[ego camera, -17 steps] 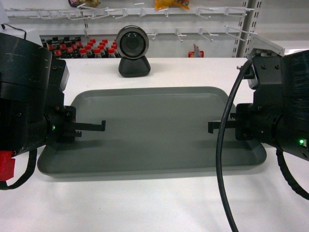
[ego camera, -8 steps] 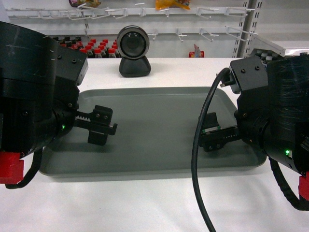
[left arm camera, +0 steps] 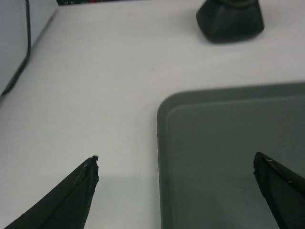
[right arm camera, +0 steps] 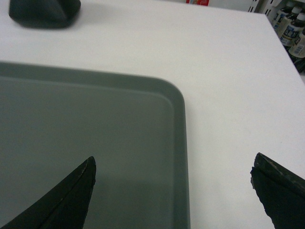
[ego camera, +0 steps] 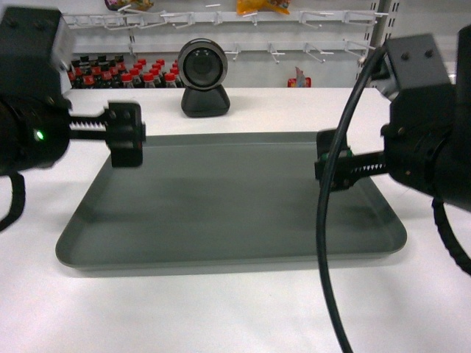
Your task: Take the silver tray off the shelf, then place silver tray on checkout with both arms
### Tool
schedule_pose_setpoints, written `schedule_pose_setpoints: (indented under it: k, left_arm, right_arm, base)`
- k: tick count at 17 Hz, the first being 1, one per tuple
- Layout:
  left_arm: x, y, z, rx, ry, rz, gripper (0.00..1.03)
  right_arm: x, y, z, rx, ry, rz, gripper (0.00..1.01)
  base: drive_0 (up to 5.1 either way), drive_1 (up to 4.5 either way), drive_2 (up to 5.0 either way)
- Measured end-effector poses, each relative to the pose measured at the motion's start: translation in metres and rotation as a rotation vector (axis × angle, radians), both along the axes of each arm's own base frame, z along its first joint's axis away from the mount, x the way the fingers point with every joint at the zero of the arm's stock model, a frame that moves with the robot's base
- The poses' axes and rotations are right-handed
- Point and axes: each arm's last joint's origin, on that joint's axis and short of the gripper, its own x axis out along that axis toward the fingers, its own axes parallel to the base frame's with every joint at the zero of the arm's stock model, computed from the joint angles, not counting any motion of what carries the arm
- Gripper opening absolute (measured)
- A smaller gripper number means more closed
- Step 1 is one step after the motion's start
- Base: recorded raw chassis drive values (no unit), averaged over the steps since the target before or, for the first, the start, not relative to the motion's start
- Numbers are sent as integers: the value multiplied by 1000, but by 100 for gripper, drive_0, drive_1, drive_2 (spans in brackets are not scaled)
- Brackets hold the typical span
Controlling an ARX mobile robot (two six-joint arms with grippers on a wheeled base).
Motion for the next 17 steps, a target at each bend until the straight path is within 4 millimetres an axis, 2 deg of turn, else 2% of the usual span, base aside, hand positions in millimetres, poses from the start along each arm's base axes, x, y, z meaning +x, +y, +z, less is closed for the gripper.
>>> schedule_pose_setpoints:
  k: [2,3,4,5,6,7,8,10,11,17]
  left_arm:
    - [-5,7,17,-93,-50,9,98]
    - [-16,17,37,-176,-109,32,98]
    - [-48,40,66,-229,-193,73,98]
    - [-81,51,74,-201,-194,76,98]
    - [-95,54,77,-205,-205,73,98]
    - [-98,57,80,-199,-255,64,96]
    - [-100,59,78,-181,-333,11,89]
    - [-116,60,63,-121,-375,-46,73]
    - [-121,60,57,-108,-374,-55,67]
    - [-130,64,50,-88,-375,-79,53]
  right_arm:
    - [-2,-5,20,58,-31,-5,98]
    - [-7,-10,39,129,-59,2,98]
    - [-31,-30,80,285,-112,-13,98]
    - [-66,-49,105,376,-143,-68,98]
    - [-82,-50,113,388,-155,-68,98]
    - [-87,-50,117,395,-164,-64,98]
    - [-89,-47,119,397,-171,-54,98]
    - [-100,-52,116,294,-309,-121,83]
    - [-104,-55,112,262,-313,-126,79]
    - [-122,-70,97,151,-300,-144,63]
  base:
    - [0,0,0]
    - [0,0,0]
    - [0,0,0]
    - [0,0,0]
    - [0,0,0]
    - [0,0,0]
    - [0,0,0]
    - [0,0,0]
    - [0,0,0]
    - [0,0,0]
